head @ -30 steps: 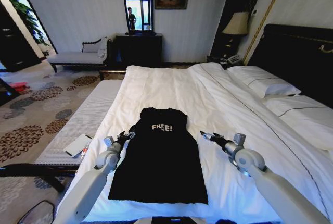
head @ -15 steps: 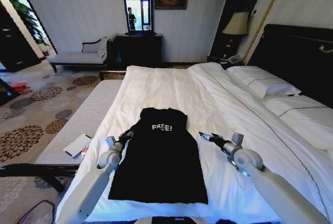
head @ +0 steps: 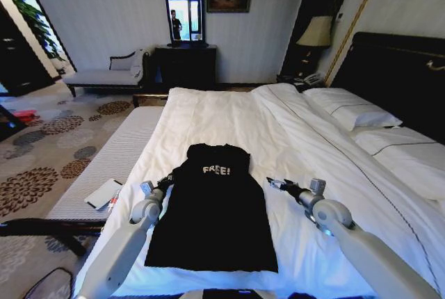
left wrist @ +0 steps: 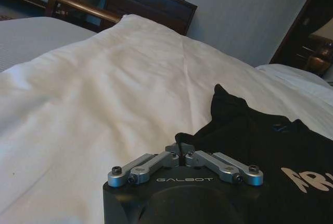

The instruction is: Fold the clothes on the bed.

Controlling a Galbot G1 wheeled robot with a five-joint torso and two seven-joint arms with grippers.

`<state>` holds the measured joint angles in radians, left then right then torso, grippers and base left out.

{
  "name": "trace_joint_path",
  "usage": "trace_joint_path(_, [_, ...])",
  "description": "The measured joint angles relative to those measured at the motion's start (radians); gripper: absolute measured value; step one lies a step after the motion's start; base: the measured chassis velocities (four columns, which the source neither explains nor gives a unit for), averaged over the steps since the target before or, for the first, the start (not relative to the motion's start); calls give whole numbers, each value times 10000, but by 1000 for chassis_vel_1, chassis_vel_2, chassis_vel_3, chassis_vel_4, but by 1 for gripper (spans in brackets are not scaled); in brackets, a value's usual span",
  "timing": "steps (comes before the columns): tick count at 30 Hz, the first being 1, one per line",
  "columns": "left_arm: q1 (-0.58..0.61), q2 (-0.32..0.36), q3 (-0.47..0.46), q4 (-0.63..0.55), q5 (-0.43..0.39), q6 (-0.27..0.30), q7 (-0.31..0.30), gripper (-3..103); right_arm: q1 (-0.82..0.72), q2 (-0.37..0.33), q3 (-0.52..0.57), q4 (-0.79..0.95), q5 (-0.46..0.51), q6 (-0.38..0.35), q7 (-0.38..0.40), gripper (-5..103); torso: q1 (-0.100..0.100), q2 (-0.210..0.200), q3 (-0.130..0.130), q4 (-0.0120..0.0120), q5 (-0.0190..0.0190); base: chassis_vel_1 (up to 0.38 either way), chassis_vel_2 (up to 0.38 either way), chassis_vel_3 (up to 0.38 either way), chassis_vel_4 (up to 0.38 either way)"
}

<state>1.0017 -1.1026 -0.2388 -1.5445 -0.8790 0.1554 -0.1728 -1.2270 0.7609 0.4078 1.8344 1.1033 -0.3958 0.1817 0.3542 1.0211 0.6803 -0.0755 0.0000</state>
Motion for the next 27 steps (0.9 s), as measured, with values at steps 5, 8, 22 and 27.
trace_joint_path(5, [-117,163,-63,-121,-163,20,-14,0,-89,37,9,1,-66,1,-15,100,0,0,0,0,0,0,0,0,0])
trace_joint_path(8, [-251,228,-180,-153,-274,51,-31,0,-122,63,23,7,-108,6,-31,100,0,0,0,0,0,0,0,0,0])
trace_joint_path(22, [-1783,769,-610,792,-1187,248,-161,0,-416,58,290,141,-128,23,-53,100,1,0,0,1,-1,0,0,0,0])
trace_joint_path(27, [-1933,739,-608,1035,-1217,257,-175,0,-484,94,311,142,-156,27,-61,100,1,0,0,1,-1,0,0,0,0])
